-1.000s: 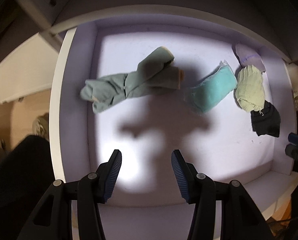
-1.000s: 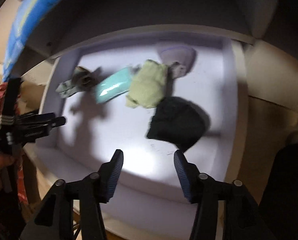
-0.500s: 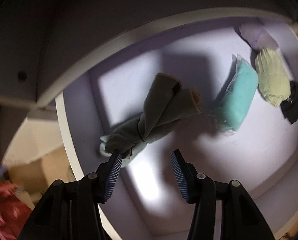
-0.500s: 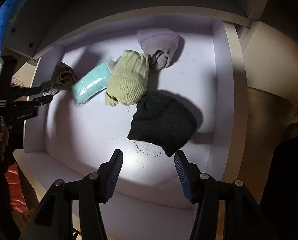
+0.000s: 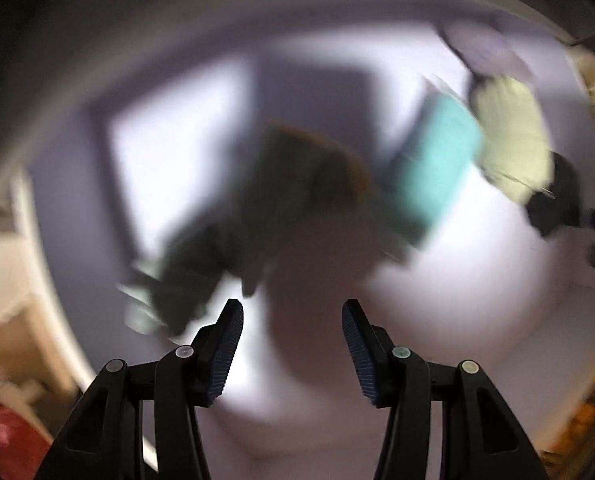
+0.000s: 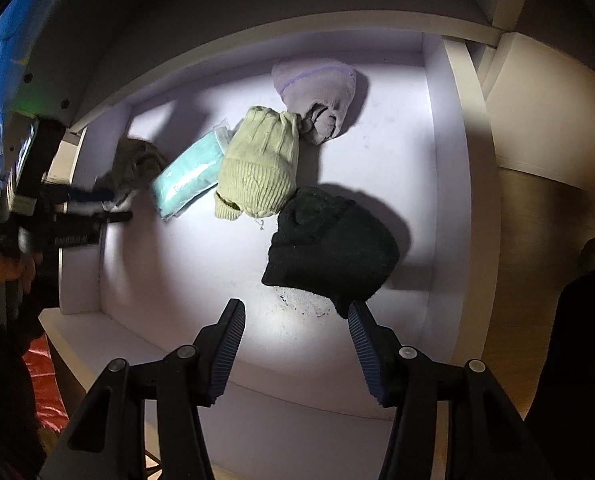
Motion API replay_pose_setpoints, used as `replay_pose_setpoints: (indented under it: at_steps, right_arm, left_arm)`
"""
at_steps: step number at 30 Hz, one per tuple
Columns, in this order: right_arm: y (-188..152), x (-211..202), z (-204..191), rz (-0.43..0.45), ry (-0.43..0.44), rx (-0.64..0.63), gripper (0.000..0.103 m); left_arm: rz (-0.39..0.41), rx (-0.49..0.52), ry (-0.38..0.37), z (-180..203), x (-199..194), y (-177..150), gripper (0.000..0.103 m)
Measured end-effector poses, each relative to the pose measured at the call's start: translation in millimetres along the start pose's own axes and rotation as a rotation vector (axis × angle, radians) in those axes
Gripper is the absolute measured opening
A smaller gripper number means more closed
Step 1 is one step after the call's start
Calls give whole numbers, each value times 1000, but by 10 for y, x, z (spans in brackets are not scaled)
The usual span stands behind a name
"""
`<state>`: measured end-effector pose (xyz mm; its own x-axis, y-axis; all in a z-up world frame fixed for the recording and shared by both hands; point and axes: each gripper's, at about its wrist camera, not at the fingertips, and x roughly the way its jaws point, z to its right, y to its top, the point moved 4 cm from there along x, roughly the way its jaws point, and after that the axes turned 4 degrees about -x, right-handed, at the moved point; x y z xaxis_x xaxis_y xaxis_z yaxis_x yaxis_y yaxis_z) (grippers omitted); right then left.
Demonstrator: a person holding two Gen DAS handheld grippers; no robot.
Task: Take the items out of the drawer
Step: 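Grasp the grey-green knotted garment in the drawer with the left gripper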
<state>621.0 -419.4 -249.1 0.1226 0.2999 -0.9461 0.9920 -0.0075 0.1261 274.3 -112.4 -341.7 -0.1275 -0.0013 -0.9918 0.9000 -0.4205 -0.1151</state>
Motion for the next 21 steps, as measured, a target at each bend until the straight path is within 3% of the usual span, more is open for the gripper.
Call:
replay_pose_setpoints:
  at_steps: [4,6,10,14,19,21]
  right_arm:
    - [23,-67,-6,24,17,5,55]
    - [35,-85,-14,30,23,7,55]
    - [53,-112,-33,38,34,7,55]
    - [48,-108,-37,39,39,8,55]
    - [49,-60,-7,27,53,28,55]
    - [48,-50,5,24,58,34,55]
  left_arm:
    - [28,25,-55,119,-91,-100,52]
    - [121,53,-1,108,-259,-79,52]
    - [177,76,123,-46,-408,120,52]
    - [137,172,256,-77,-336,427,52]
    - [66,243,255,-65,-124,664,53]
    - [59,243,280,-109,-62,731,59]
